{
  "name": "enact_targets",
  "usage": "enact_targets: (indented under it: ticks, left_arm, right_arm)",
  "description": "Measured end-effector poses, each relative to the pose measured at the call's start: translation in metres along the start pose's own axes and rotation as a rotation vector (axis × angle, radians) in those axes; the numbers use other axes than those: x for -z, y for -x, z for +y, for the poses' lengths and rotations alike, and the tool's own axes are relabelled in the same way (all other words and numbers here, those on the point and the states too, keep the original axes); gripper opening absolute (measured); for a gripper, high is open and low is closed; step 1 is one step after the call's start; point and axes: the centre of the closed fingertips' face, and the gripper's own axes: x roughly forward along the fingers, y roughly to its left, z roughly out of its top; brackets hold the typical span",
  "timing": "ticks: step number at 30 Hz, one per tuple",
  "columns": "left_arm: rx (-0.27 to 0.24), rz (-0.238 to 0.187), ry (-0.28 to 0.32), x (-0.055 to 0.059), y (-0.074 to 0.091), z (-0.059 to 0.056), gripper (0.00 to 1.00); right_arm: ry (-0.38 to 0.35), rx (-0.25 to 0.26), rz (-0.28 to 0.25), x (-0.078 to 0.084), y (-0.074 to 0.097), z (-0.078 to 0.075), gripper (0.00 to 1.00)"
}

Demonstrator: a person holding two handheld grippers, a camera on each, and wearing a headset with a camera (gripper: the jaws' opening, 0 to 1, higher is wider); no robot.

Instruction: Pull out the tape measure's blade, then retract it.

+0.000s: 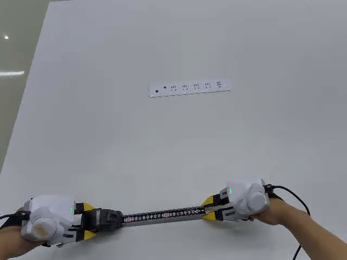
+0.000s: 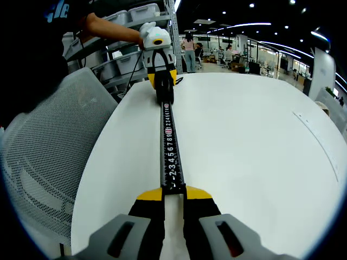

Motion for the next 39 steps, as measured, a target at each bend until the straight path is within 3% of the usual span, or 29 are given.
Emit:
enact_targets:
  ticks: [39]
  left_arm:
    - [0.004, 0.003, -0.004, -0.002, 0.0, 0.0, 0.28]
  right_arm:
    - [-0.012, 0.02, 0.036, 0.013, 0.013, 0.0, 0.1]
